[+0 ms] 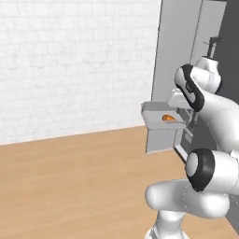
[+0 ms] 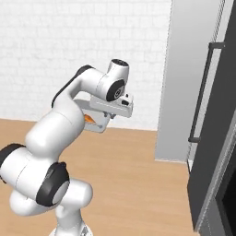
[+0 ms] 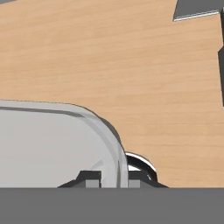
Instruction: Take the meat container that has the chicken drumstick and place it on the second highest rack of the freezer. Then take the vegetable container that has the corn and lime and place it on the highest rack of the freezer.
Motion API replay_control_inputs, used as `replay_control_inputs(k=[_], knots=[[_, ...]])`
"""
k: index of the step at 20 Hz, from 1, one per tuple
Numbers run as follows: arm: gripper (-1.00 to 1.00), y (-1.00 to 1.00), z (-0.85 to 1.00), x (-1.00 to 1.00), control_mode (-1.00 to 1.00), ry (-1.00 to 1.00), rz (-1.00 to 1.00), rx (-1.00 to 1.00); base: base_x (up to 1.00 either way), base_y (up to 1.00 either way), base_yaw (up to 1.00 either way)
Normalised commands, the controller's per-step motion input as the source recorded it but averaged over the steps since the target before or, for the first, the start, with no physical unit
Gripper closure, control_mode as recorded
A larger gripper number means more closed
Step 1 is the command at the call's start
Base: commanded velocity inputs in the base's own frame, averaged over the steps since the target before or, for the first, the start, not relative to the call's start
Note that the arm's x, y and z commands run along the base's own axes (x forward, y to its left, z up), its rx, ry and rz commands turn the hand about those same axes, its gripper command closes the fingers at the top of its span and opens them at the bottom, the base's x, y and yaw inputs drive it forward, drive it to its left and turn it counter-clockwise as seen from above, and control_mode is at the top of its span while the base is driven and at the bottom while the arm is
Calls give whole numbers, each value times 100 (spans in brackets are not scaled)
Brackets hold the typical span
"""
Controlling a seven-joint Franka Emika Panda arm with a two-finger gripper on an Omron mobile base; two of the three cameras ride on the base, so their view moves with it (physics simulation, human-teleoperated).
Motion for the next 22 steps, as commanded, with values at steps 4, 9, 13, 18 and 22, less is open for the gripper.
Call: replay_control_inputs(k=[4,9,13,18,22], knots=[[100,0,0,0,100,0,0,0,82,33,-13],[100,0,0,0,100,0,0,0,100,0,-22],[100,0,0,0,100,0,0,0,100,7,-45],[100,0,0,0,100,0,0,0,86,22,-59],[100,0,0,0,100,0,0,0,68,38,-58]])
